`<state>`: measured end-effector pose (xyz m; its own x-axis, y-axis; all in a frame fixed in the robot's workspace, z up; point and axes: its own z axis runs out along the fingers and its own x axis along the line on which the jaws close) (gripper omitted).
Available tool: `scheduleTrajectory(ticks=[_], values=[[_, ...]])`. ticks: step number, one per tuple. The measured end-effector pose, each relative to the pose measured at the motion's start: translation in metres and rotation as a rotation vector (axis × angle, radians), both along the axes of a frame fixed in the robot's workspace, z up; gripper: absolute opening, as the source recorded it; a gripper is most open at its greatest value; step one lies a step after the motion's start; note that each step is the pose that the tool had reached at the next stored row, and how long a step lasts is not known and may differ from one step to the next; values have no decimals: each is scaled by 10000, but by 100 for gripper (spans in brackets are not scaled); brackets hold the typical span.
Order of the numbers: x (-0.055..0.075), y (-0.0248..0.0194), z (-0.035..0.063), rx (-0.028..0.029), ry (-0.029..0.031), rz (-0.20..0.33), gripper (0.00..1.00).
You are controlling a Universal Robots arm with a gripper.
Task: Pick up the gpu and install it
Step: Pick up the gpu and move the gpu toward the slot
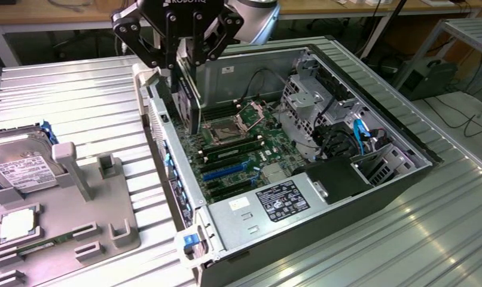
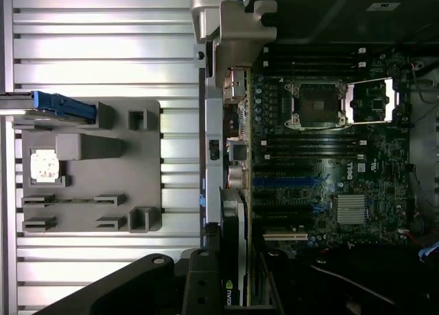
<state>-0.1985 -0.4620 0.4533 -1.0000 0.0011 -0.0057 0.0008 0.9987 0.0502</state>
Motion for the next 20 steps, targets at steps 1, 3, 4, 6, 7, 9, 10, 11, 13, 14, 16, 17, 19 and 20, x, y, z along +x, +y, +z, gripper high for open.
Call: scheduleTrajectory(ticks=[1, 3, 4, 6, 7, 9, 10, 11, 13, 14, 16, 17, 19, 20], values=[[11, 0, 0, 0, 0, 0, 27], [35, 0, 0, 0, 0, 0, 27], [48, 0, 0, 1, 0, 0, 27], [76, 0, 0, 0, 0, 0, 27], [89, 0, 0, 0, 1, 0, 27], [114, 0, 0, 0, 1, 0, 27], [130, 0, 0, 0, 0, 0, 27], [143, 0, 0, 0, 0, 0, 27], [170, 0, 0, 1, 0, 0, 27], [184, 0, 0, 0, 1, 0, 27], [209, 0, 0, 0, 0, 0, 27], [222, 0, 0, 0, 1, 0, 27], [251, 0, 0, 0, 1, 0, 27], [265, 0, 0, 1, 0, 0, 27]])
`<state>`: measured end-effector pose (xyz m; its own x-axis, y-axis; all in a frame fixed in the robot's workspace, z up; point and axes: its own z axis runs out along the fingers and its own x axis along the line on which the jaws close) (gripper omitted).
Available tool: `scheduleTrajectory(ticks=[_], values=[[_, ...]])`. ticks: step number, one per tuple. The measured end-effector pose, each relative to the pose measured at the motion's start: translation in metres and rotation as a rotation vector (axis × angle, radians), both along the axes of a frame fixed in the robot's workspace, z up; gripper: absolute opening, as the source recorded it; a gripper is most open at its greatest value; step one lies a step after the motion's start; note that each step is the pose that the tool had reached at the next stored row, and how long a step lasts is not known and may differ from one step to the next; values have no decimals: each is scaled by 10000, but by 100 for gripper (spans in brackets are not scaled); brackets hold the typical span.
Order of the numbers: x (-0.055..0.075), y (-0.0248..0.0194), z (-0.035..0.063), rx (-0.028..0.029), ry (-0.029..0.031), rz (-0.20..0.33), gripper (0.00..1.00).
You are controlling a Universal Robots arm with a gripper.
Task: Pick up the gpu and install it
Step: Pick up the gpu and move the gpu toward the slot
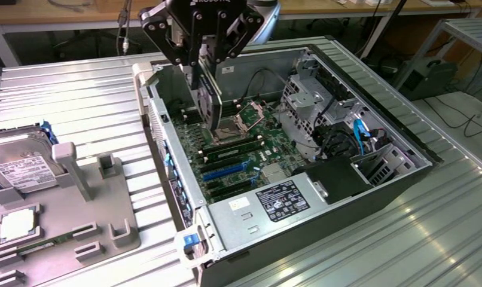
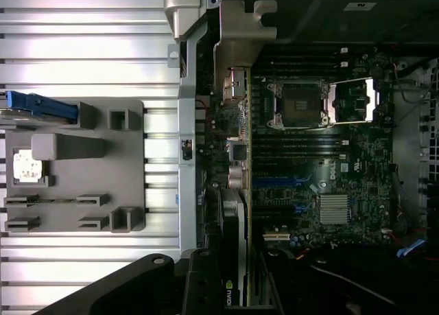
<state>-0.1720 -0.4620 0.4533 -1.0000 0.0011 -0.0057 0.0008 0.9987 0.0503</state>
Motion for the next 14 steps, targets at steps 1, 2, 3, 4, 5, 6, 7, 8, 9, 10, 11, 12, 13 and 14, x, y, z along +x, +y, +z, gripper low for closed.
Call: scheduleTrajectory(ticks=[1, 2, 3, 4, 5, 6, 7, 8, 9, 10, 11, 12, 13, 14], values=[[13, 0, 0, 0, 0, 0, 27], [26, 0, 1, -1, 1, 0, 27], [40, 0, 1, -1, 1, 1, 27], [65, 0, 0, 0, 0, 1, 27], [79, 0, 0, -1, 0, 0, 27], [91, 0, 0, 0, 0, 0, 27], [108, 0, 0, 0, 0, 1, 27], [123, 0, 0, 0, 0, 0, 27], [143, 0, 0, 0, 0, 0, 27], [159, 0, 0, -1, 1, 0, 27], [173, 0, 0, -1, 0, 0, 27], [194, 0, 0, 0, 0, 0, 27], [208, 0, 0, -1, 1, 0, 27], [220, 0, 0, 0, 1, 0, 27]])
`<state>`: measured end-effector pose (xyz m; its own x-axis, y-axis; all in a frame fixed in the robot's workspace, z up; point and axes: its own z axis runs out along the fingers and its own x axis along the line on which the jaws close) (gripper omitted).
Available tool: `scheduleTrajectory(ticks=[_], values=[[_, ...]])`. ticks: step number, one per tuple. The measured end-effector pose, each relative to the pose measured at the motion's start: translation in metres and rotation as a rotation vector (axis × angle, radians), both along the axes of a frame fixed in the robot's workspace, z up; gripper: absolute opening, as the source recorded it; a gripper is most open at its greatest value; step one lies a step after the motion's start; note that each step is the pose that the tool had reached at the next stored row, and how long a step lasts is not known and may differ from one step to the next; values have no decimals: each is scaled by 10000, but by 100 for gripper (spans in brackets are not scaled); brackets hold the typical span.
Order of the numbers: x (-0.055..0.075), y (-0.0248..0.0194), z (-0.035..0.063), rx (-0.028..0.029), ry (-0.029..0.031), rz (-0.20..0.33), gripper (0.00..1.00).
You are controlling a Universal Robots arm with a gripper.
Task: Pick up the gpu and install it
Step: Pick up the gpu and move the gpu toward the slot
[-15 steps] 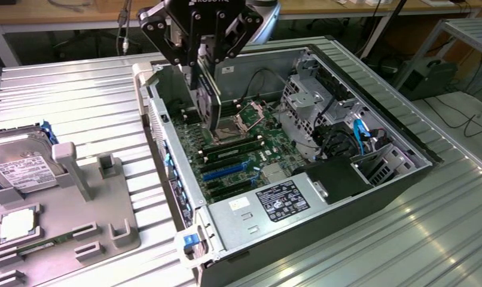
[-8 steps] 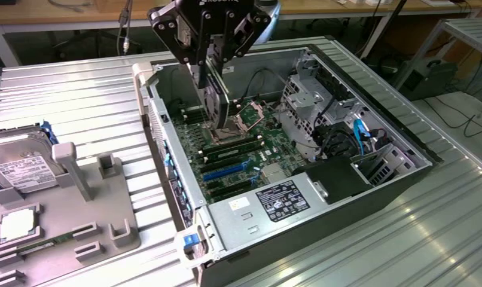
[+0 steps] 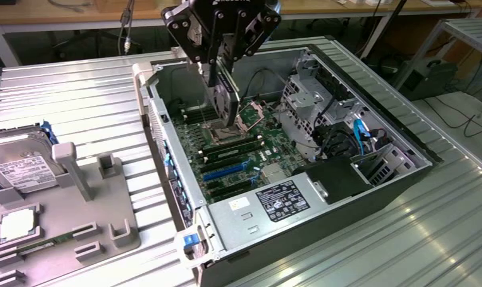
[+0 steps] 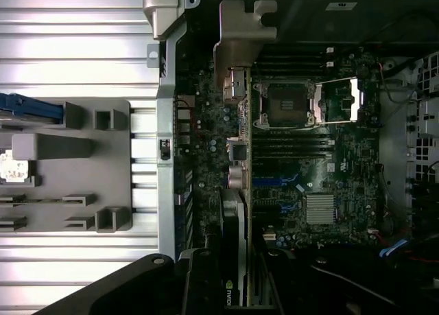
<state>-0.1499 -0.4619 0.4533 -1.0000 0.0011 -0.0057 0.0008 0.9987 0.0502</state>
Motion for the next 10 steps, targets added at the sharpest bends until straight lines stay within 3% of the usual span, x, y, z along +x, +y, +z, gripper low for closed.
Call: scheduleTrajectory(ticks=[10], values=[[169, 0, 0, 0, 0, 0, 27]])
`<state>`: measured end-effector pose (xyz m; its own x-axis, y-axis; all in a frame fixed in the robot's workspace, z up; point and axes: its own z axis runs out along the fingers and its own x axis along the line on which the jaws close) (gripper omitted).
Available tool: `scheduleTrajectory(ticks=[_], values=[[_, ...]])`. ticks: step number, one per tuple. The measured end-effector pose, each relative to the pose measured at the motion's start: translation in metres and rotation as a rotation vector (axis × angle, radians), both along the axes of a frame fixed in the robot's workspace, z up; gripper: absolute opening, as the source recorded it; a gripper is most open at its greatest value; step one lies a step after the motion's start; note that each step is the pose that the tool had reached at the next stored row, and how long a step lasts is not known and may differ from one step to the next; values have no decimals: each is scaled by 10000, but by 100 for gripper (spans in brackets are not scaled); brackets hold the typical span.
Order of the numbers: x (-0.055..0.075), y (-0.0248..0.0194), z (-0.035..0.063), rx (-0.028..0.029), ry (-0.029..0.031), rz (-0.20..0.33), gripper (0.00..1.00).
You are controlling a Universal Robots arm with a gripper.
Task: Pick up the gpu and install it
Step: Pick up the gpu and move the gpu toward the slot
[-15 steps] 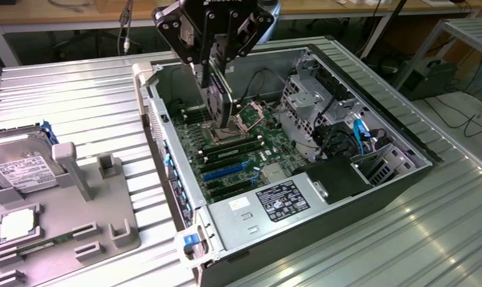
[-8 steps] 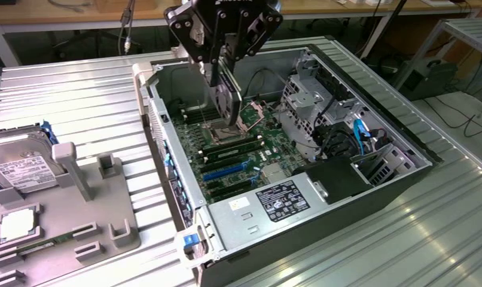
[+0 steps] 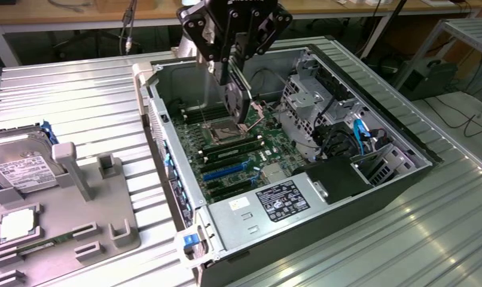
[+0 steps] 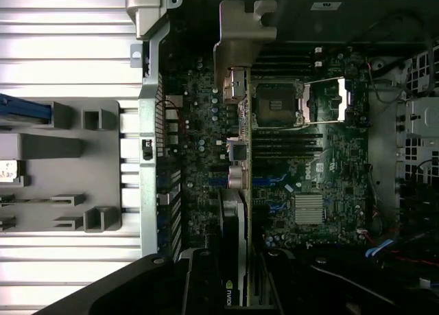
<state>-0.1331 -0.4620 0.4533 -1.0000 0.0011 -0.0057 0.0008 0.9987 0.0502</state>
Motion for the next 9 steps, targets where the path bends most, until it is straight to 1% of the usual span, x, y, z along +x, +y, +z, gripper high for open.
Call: scheduleTrajectory(ticks=[9], values=[[129, 0, 0, 0, 0, 0, 27]])
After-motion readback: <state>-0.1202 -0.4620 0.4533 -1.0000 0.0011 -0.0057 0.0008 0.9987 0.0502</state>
